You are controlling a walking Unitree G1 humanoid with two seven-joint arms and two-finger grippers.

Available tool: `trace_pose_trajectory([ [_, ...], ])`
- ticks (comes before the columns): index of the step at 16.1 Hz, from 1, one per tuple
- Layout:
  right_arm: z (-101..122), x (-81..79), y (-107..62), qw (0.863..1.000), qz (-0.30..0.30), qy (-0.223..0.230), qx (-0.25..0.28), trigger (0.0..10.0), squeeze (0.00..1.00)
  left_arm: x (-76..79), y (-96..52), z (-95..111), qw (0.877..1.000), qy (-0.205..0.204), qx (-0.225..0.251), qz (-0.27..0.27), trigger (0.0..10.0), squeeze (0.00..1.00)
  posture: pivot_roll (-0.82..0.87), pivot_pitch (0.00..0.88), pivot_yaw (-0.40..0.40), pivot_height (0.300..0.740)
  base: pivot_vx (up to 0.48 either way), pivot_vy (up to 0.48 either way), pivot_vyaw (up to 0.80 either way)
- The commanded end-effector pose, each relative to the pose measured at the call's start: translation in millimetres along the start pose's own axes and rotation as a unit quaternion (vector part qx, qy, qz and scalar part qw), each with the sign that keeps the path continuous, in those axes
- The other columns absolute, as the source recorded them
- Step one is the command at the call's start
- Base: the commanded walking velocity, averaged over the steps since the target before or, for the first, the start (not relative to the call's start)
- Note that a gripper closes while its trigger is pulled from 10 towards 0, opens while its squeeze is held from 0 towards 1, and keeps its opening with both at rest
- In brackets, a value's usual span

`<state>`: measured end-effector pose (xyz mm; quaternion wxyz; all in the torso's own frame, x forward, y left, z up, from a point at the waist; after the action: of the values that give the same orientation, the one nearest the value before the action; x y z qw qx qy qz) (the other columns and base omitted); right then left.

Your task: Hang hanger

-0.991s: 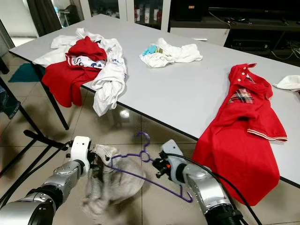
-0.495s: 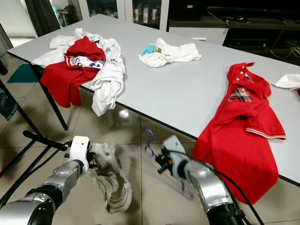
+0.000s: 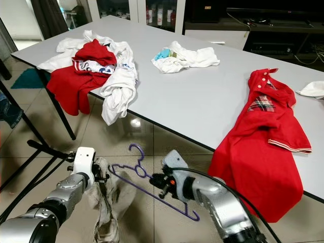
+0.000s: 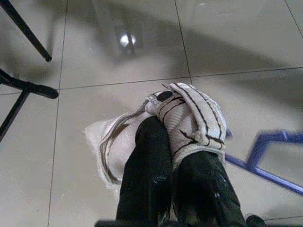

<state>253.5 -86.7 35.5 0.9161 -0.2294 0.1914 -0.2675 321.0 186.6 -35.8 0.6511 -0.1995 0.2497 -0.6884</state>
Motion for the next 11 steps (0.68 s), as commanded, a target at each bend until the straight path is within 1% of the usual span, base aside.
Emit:
trace_pose_trajectory([
  [1,3,-0.3,-6.1,1.000,0.005,-0.002,0.005,10.0,0.00,-1.8,0.8,9,1.000,-0.001,0.014,0.000,10.0,0.00,-0.13,0.000,0.047,0.740,0.000,0.000,0.00],
  [3,-10,0.7,-19.7,1.000,0.013,-0.009,-0.016,10.0,0.00,-4.8,0.1,7,1.000,0.001,0.012,0.003,10.0,0.00,-0.14,0.000,0.048,0.740,0.000,0.000,0.00],
  [6,-14,-4.7,-24.9,0.999,0.034,-0.017,-0.026,10.0,0.00,-6.1,0.1,8,1.000,0.003,0.013,0.004,10.0,0.00,-0.14,0.000,0.048,0.740,0.000,0.000,0.00],
  [7,-11,-8.8,-24.0,0.998,0.045,-0.022,-0.023,10.0,0.00,-5.7,0.4,9,1.000,0.004,0.014,0.004,10.0,0.00,-0.14,0.000,0.047,0.740,0.000,0.000,0.00],
  [8,-6,-14.7,-18.7,0.998,0.058,-0.028,-0.020,10.0,0.00,-4.1,0.8,10,1.000,0.004,0.016,0.003,10.0,0.00,-0.14,0.000,0.048,0.740,0.000,0.000,0.00],
  [9,-5,-16.8,-16.5,0.997,0.062,-0.031,-0.019,10.0,0.00,-3.5,0.9,11,1.000,0.004,0.016,0.002,10.0,0.00,-0.14,0.000,0.048,0.740,0.000,0.000,0.00],
  [11,-3,-22.3,-3.4,0.997,0.070,-0.032,-0.022,10.0,0.00,-1.6,1.3,12,1.000,0.005,0.018,0.000,10.0,0.00,-0.14,0.000,0.049,0.740,0.000,0.000,0.00],
])
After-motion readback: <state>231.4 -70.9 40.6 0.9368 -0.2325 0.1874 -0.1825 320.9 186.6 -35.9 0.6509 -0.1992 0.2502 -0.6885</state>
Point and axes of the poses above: a point about 5 cm out from each wrist's last joint towards the gripper, its own y axis pointing out of the wrist towards the gripper, its own z axis along the axis of the wrist's last joint, x = y × z, the point moved 4 cm from there along y, pointing out of the wrist towards the gripper
